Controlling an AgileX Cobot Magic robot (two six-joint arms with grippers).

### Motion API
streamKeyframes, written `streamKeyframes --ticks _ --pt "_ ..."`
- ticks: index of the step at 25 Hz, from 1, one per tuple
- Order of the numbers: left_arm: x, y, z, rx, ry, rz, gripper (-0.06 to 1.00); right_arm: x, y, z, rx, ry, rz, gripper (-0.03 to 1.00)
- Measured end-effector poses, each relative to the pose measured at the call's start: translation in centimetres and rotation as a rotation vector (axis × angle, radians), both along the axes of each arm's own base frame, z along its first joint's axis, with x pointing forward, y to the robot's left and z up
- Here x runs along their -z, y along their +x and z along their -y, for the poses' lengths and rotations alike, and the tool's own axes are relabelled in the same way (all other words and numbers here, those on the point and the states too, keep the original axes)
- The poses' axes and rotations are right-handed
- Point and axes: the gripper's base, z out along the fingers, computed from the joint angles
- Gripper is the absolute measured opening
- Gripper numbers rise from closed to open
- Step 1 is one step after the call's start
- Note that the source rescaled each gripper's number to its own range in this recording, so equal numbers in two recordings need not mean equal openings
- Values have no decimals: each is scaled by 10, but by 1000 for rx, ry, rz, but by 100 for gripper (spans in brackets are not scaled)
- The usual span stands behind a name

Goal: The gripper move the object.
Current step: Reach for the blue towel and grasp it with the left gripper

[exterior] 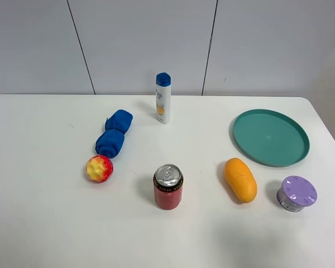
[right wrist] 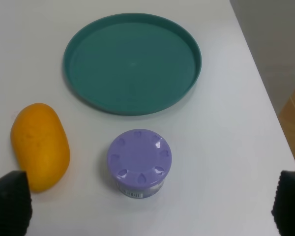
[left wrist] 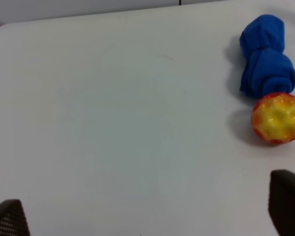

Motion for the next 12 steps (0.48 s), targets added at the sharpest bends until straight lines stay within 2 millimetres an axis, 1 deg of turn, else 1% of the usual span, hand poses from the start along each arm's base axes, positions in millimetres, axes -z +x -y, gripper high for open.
streamKeyframes --ticks 12 --pt "0 0 0 0 0 0 99 0 0 0 0 0 0 100"
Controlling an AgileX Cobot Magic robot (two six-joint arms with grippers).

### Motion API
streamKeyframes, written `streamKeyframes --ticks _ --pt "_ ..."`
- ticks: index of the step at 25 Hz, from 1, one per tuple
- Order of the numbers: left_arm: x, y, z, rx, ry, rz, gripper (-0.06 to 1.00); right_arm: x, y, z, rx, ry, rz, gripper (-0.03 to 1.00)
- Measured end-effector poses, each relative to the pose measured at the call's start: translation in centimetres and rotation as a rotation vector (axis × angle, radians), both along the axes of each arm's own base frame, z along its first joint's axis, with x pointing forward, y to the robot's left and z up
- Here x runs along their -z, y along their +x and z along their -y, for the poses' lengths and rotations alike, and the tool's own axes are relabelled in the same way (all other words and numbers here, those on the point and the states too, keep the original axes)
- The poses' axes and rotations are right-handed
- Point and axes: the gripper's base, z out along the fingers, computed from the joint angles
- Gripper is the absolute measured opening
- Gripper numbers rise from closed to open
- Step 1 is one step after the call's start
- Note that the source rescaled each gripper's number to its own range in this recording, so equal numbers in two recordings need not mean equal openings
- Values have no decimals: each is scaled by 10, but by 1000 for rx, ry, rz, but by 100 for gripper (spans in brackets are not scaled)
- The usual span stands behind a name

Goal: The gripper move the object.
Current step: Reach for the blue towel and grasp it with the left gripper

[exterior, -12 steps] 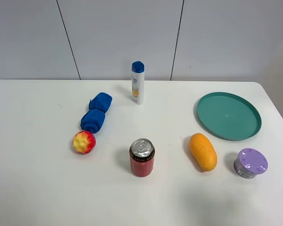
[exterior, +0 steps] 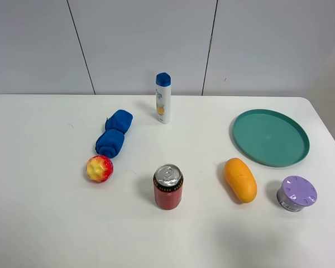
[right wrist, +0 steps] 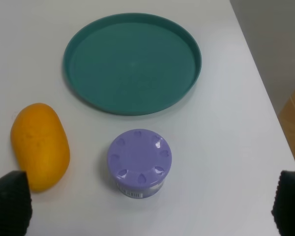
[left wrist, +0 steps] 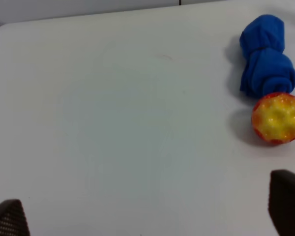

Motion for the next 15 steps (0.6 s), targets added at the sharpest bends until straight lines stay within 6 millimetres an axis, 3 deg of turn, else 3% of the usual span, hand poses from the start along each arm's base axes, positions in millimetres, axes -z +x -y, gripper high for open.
streamKeyframes --ticks 9,15 --pt "-1 2 0 -2 -14 -12 99 0 0 0 0 0 0 100" --pt "-22 32 4 22 -88 -130 99 0 0 0 0 0 0 100"
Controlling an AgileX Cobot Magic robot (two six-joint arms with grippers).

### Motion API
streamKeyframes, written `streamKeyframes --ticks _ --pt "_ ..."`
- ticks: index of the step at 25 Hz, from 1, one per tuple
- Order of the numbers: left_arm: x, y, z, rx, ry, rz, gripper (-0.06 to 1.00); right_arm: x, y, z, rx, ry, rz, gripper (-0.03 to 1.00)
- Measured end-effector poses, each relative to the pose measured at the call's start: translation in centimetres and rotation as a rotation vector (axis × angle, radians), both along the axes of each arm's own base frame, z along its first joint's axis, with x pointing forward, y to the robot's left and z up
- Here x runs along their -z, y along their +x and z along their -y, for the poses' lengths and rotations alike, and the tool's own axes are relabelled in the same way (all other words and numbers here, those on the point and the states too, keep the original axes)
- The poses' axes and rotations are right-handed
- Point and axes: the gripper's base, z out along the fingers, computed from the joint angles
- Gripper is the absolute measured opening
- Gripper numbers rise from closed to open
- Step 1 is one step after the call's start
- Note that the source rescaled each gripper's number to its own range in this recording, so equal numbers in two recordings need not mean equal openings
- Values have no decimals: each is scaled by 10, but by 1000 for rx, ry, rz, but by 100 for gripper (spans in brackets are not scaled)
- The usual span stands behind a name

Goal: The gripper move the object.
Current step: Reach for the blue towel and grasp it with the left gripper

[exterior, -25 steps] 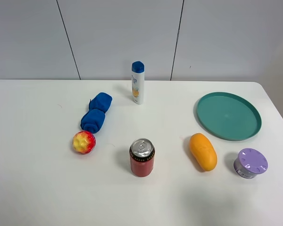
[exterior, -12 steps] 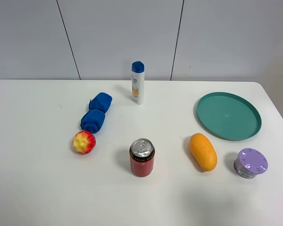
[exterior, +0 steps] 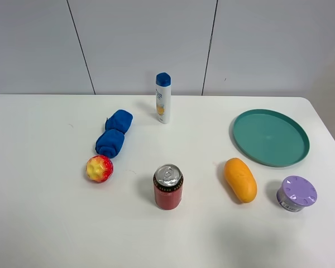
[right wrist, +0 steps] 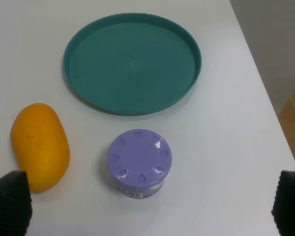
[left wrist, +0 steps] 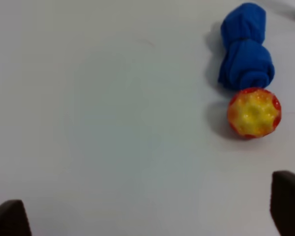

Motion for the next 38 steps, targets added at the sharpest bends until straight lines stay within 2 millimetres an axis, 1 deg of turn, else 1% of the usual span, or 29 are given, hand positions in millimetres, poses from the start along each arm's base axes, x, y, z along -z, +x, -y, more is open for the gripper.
streamKeyframes --ticks 4,6,11,14,18,23,26,29,31,34,38 --pt "-16 39 0 9 -31 -117 99 0 0 0 0 0 0 100" --pt "-20 63 0 13 -52 -193 99 0 0 0 0 0 0 100" --pt "-28 124 1 24 -88 -304 99 0 0 0 0 0 0 100" --pt "-23 161 8 64 -83 -362 99 0 0 0 0 0 0 100" --pt "-10 202 24 127 -67 -406 99 0 0 0 0 0 0 100" --pt "16 241 42 172 -48 -494 99 0 0 0 0 0 0 100" --pt "29 263 49 195 -33 -525 99 0 0 0 0 0 0 100" --pt "37 283 54 210 -19 -545 99 0 0 0 0 0 0 100" --pt "44 294 59 224 -5 -560 99 0 0 0 0 0 0 100" --pt "49 307 65 237 3 -548 99 0 0 0 0 0 0 100" --pt "55 315 69 241 6 -539 99 0 0 0 0 0 0 100"
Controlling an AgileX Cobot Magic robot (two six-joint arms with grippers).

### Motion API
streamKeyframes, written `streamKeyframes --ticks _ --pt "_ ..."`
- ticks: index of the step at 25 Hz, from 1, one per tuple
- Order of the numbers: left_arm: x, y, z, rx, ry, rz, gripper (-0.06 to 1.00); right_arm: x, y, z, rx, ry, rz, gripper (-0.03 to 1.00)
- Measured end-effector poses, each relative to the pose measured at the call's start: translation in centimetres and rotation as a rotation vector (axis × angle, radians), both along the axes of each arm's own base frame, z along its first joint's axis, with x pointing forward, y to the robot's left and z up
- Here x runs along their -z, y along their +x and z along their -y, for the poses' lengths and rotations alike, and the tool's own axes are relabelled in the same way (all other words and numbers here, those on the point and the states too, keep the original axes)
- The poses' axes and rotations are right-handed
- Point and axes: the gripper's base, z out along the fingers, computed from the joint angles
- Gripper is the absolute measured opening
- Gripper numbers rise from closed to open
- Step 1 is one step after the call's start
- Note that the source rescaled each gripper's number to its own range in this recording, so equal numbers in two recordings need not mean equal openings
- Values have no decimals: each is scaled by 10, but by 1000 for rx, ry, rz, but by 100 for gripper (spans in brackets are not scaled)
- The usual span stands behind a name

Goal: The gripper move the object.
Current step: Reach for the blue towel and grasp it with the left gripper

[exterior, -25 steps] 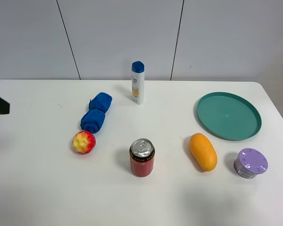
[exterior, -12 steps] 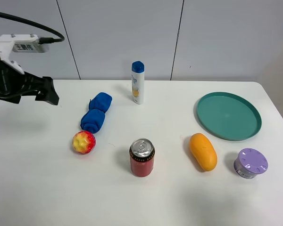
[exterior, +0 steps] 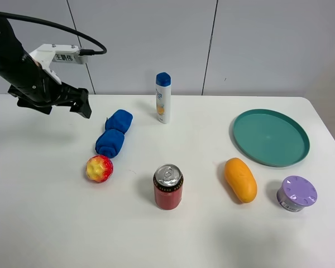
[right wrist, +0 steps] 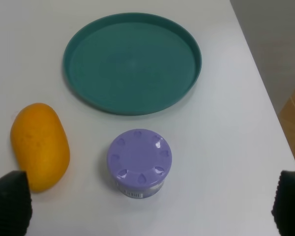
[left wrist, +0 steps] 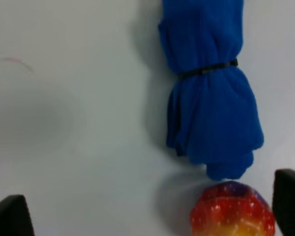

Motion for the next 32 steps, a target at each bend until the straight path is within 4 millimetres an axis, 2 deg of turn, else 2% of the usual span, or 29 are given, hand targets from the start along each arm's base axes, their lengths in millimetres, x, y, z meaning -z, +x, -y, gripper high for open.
streamKeyframes --ticks 3,9,15,22,32 --pt "12 5 7 12 0 -13 99 0 0 0 0 0 0 100" --pt "48 16 22 30 -6 -67 99 0 0 0 0 0 0 100" --pt "72 27 39 31 -35 -76 99 0 0 0 0 0 0 100" --pt "85 53 50 42 -38 -123 99 0 0 0 0 0 0 100" --pt "116 57 51 41 -19 -202 98 0 0 0 0 0 0 100"
